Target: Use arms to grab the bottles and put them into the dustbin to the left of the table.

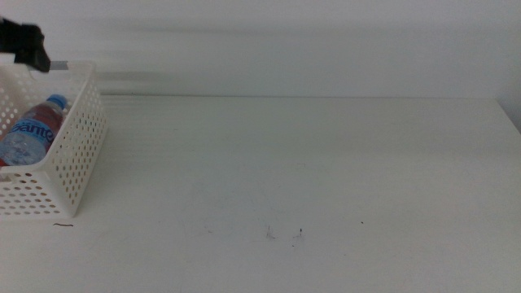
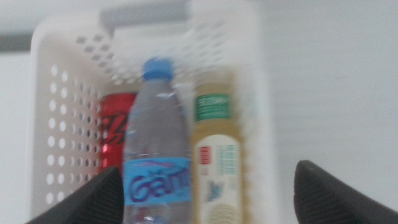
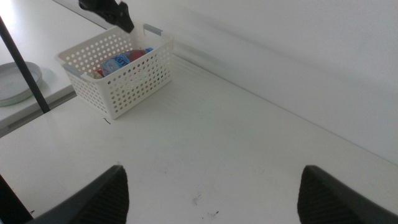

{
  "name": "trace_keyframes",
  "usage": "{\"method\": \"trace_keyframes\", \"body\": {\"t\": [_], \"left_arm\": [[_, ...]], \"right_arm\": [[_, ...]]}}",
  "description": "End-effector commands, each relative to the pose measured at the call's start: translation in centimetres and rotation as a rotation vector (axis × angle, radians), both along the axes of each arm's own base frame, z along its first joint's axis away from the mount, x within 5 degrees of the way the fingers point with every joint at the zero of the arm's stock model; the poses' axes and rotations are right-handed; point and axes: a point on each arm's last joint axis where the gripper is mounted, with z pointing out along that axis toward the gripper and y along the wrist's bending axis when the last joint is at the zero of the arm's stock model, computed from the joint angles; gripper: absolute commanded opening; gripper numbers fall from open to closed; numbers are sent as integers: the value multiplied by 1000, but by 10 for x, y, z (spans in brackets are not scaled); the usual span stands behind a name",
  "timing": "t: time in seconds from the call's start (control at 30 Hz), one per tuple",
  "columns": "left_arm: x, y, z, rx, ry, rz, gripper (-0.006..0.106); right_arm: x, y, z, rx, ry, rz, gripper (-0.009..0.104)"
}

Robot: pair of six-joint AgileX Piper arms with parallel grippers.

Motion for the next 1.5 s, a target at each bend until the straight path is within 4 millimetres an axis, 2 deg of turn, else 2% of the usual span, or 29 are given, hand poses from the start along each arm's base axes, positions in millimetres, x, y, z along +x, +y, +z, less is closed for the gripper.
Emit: {"method": "trace_keyframes", "body": {"t": [0.0,0.2,0.3,0.47,0.6,0.8,1.07,1.47], "left_arm": [[-18,-16,22,-15,-66,-30,94],[-70,-60,68,-42,-288,-181,94],[-99,-78,84,-48,-360,-231,94],[-138,-107,94,-121,-441,-317,94],[-173,-126,96,-113,-530,-398,94],[-209,-128,105,-121,-669,-413,94],[-224,-123,112,-127,-707,-391,94],[-220,-118,119,-126,-794,-317,94]], "right_arm": [[-1,0,2,5,-14,2,92],[-1,0,2,5,-14,2,92],[-1,0,2,5,-14,2,92],[-1,0,2,5,-14,2,92],[-1,0,2,6,-13,3,92],[-1,0,2,6,-13,3,92],[-1,0,2,6,-13,3,92],[-1,0,2,6,-13,3,92]]}}
